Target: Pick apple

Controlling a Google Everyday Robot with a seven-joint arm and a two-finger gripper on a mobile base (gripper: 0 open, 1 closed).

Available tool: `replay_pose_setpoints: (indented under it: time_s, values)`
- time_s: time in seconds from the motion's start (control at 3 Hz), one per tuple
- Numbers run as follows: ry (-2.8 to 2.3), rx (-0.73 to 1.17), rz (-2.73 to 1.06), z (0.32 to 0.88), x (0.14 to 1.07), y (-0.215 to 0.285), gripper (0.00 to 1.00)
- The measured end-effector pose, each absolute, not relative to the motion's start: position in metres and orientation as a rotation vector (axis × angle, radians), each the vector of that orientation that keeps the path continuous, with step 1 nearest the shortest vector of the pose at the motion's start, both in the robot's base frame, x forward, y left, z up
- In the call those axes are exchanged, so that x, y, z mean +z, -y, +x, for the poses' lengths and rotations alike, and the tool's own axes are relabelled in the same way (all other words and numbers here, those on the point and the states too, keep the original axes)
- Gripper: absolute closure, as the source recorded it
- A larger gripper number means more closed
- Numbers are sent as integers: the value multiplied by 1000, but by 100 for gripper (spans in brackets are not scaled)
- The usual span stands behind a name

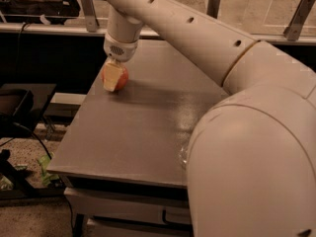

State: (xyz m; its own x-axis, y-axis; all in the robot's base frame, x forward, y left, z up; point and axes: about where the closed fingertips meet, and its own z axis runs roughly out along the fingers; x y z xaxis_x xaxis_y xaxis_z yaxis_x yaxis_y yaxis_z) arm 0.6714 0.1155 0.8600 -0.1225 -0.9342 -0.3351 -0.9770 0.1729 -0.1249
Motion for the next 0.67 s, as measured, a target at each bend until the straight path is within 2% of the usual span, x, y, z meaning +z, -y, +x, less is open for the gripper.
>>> replay_pose_setpoints:
  time_s: [0.33, 0.67]
  values:
    - [-2065, 183, -1824, 668, 894, -100, 95]
    - [-1998, 195, -1845, 661, 926, -86, 100]
